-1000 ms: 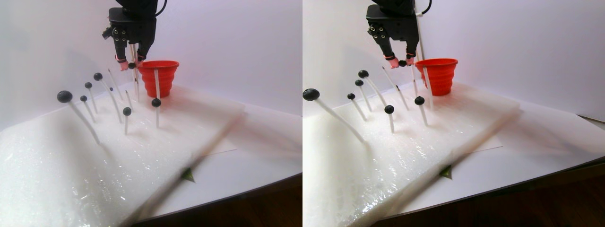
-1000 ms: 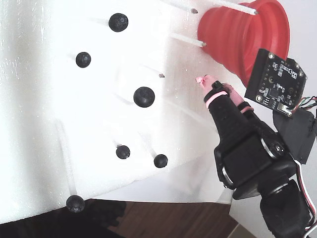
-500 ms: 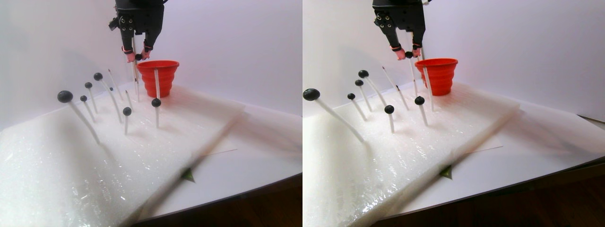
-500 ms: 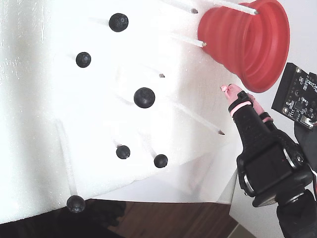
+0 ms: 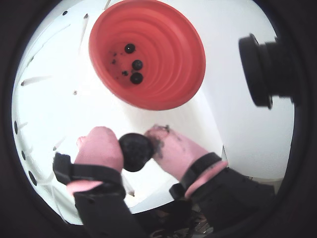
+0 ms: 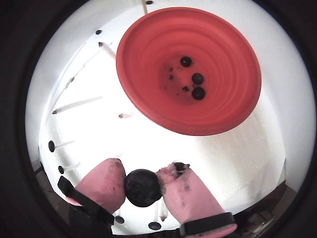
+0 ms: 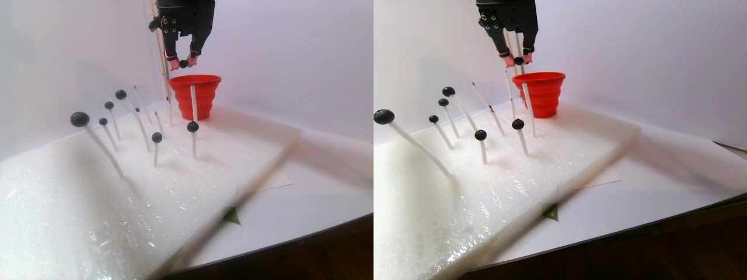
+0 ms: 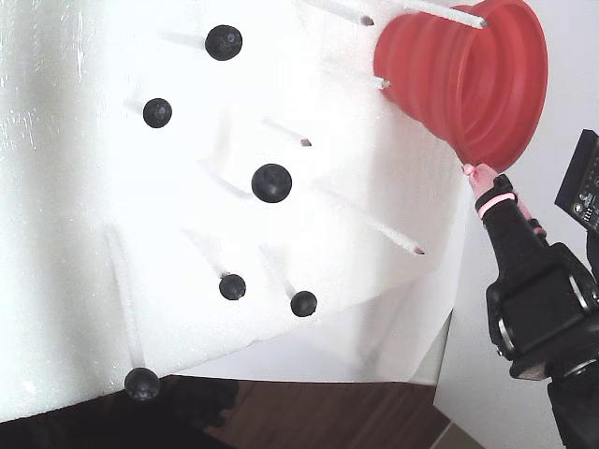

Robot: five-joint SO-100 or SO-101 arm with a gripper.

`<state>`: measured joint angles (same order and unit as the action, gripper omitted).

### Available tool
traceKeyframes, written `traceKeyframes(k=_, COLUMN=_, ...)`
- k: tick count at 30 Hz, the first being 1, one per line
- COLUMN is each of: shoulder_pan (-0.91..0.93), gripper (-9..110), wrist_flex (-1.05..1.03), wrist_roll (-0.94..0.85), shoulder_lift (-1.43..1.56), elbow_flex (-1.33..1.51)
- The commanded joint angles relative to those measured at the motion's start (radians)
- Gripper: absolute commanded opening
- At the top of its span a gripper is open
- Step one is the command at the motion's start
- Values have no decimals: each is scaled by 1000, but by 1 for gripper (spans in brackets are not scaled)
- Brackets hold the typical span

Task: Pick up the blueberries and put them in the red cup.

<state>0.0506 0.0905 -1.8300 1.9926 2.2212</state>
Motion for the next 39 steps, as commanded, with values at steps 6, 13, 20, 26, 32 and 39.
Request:
traceKeyframes(k=6, shoulder_pan=29, gripper=12, wrist_flex=74, wrist_roll=12, shoulder_lift=-49, elbow_flex=-152)
traceKeyframes(k=13, shoulder_pan=35, gripper=12, wrist_flex=104, wrist_roll=29, shoulder_lift=-114, elbow_flex=-207)
traceKeyframes(k=20, shoulder_pan=38, gripper=12, wrist_flex=123, wrist_roll=48, shoulder_lift=-176, elbow_flex=-275)
traceKeyframes(k=26, shoulder_pan=43, gripper=12, wrist_flex=140, wrist_roll=58, shoulder_lift=-224, elbow_flex=-325)
traceKeyframes(k=32, shoulder_pan=49, gripper=12, wrist_flex=156, wrist_roll=72, shoulder_lift=-268, elbow_flex=-371)
traceKeyframes(k=39, shoulder_pan=57, gripper=15, wrist_flex=160, wrist_roll=72, shoulder_lift=-291, elbow_flex=-390)
